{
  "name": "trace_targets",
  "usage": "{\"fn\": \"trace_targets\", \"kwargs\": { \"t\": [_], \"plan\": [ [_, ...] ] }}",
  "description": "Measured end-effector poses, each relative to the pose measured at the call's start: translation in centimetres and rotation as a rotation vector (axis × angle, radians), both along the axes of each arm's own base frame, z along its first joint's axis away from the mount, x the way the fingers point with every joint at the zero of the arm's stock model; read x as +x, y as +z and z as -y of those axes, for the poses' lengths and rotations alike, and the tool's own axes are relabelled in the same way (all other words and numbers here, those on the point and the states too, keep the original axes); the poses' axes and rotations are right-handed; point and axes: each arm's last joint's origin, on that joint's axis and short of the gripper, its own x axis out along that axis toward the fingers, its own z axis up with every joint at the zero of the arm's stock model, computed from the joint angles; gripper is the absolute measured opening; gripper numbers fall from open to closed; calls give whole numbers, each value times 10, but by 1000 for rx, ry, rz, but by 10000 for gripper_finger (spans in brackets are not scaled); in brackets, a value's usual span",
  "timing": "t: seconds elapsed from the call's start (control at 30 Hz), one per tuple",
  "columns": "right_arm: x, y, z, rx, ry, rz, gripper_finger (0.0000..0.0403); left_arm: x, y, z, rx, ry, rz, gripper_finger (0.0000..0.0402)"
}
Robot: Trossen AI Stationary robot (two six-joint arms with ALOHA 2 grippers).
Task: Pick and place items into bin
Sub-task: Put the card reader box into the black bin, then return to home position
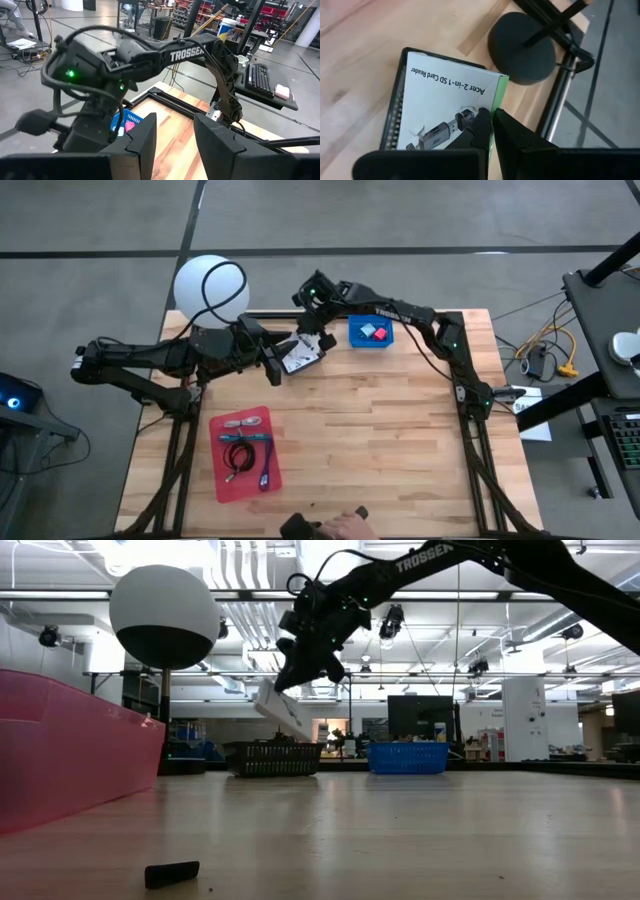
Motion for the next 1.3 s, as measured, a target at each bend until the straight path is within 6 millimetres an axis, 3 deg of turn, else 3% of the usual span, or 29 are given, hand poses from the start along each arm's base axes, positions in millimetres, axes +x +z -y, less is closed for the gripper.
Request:
{"fn": "trace_targets", "kwargs": {
  "t": [0.23, 0.93, 1.3],
  "plan": [
    [1, -16, -3, 5, 10, -20, 9, 0, 0, 0, 0, -1, 1, 116],
    [4, -16, -3, -15, 6, 16, 9, 0, 0, 0, 0, -1, 0, 116],
    [2, -18, -4, -15, -12, -17, 48, 0, 0, 0, 0, -1, 1, 116]
  ]
}}
